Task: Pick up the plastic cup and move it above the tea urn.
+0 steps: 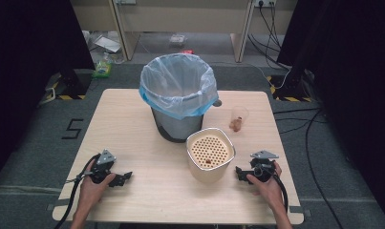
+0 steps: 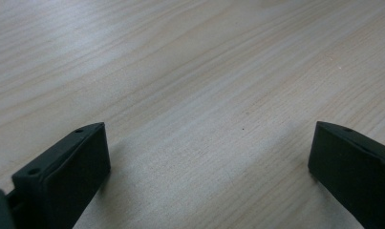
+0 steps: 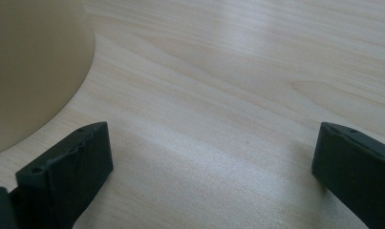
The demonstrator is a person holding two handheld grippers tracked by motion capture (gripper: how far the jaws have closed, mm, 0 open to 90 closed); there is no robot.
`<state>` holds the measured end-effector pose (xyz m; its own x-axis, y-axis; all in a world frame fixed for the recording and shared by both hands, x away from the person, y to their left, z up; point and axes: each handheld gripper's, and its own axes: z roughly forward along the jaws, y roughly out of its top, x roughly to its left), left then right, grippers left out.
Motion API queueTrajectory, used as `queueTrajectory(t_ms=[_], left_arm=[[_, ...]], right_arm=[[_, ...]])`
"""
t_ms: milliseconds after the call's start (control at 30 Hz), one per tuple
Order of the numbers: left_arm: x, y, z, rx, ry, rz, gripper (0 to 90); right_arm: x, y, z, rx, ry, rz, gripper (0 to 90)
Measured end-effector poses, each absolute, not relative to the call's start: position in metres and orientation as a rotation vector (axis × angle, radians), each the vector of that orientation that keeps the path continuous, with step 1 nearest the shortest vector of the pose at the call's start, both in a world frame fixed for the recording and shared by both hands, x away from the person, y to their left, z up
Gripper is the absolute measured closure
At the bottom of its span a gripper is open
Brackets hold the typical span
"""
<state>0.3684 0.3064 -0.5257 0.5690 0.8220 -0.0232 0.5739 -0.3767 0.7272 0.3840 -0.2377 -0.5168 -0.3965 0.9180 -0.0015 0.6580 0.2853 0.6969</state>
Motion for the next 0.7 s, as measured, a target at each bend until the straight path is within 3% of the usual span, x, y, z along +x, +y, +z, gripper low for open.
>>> queueTrajectory(t_ms=[267, 367, 400, 467, 533, 700], left_arm=[[0.368, 0.306, -0.526, 2.095, 1.111, 0.451, 0.0], [0.368, 0.306, -0.526, 2.095, 1.111, 0.451, 0.0], [0.368, 0.306, -0.526, 2.095, 1.111, 0.450, 0.0], [0.368, 0.306, -0.526, 2.095, 1.111, 0.450, 0.0], [0.368, 0.306, -0.526, 2.095, 1.111, 0.451, 0.0], [0.368, 0.306, -0.526, 2.095, 1.111, 0.451, 0.0]], right_arm=[[0.384, -0.239, -0.516, 1.404, 2.156, 0.875, 3.6], [0.383, -0.241, -0.513, 1.391, 2.152, 0.893, 20.5], [0.383, -0.242, -0.512, 1.393, 2.147, 0.908, 21.3], [0.382, -0.244, -0.509, 1.393, 2.145, 0.935, 13.9], [0.381, -0.246, -0.504, 1.398, 2.145, 0.948, 21.8], [0.379, -0.244, -0.484, 1.353, 2.132, 0.968, 23.5]])
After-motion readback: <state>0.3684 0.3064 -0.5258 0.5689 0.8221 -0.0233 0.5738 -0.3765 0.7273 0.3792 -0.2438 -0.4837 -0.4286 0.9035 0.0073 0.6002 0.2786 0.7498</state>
